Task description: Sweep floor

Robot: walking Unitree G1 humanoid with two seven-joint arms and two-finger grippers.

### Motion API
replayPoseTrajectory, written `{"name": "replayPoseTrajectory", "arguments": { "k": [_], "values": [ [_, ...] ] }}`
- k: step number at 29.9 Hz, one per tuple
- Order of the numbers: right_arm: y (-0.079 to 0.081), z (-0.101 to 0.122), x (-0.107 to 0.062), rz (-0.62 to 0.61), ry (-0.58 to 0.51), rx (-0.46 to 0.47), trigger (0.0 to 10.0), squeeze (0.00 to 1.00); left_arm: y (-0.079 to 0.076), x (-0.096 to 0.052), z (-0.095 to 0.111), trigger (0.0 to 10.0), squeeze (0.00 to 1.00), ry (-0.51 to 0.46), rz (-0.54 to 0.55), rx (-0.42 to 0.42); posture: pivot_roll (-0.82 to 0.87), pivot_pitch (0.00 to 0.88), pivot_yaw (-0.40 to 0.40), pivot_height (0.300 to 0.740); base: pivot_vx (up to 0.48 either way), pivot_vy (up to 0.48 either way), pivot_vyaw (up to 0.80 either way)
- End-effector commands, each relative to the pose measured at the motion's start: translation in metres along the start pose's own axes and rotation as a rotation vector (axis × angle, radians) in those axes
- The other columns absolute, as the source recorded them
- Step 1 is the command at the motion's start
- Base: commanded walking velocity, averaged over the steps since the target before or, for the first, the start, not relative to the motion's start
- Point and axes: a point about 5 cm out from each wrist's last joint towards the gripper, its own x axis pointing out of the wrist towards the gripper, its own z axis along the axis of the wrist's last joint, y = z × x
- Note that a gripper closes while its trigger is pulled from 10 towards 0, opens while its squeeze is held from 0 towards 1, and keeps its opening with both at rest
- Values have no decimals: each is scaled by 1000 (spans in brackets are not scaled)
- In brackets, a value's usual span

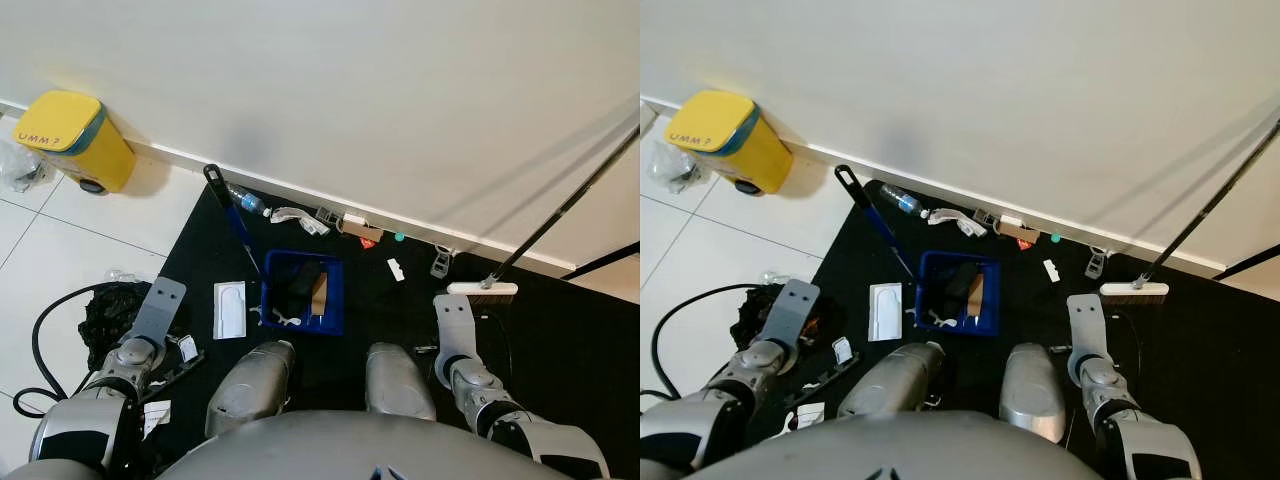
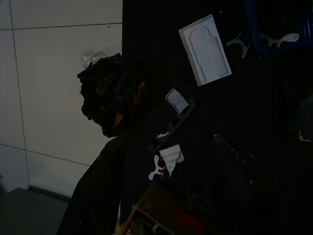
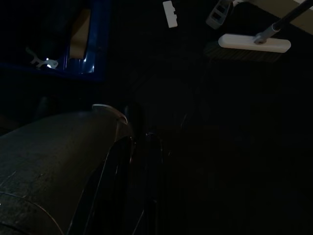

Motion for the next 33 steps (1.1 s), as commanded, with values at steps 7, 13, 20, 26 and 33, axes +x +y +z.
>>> {"name": "replayPoseTrajectory", "arguments": {
  "k": [7, 13, 20, 26, 33],
  "values": [
    [3, -3, 0, 5, 22, -14, 10000, 0, -2, 0, 0, 10000, 0, 3, -1, -7, 66, 0, 4, 740, 0, 0, 0],
    [3, -2, 0, 4, 24, -15, 10000, 0, -2, 0, 1, 10000, 0, 3, 0, -5, 67, 0, 5, 740, 0, 0, 0],
    [1, -2, 0, 3, 25, -14, 10000, 0, -2, 0, 0, 10000, 0, 3, 1, -4, 69, 0, 8, 740, 0, 0, 0],
    [1, -4, 0, 3, 31, -11, 10000, 0, -2, 0, 0, 10000, 0, 5, 2, -4, 69, 0, 10, 740, 0, 0, 0],
    [0, -6, -1, 0, 40, -10, 10000, 0, -2, 0, -1, 10000, 0, 5, 2, -5, 70, 0, 10, 740, 0, 0, 0]
  ]
}}
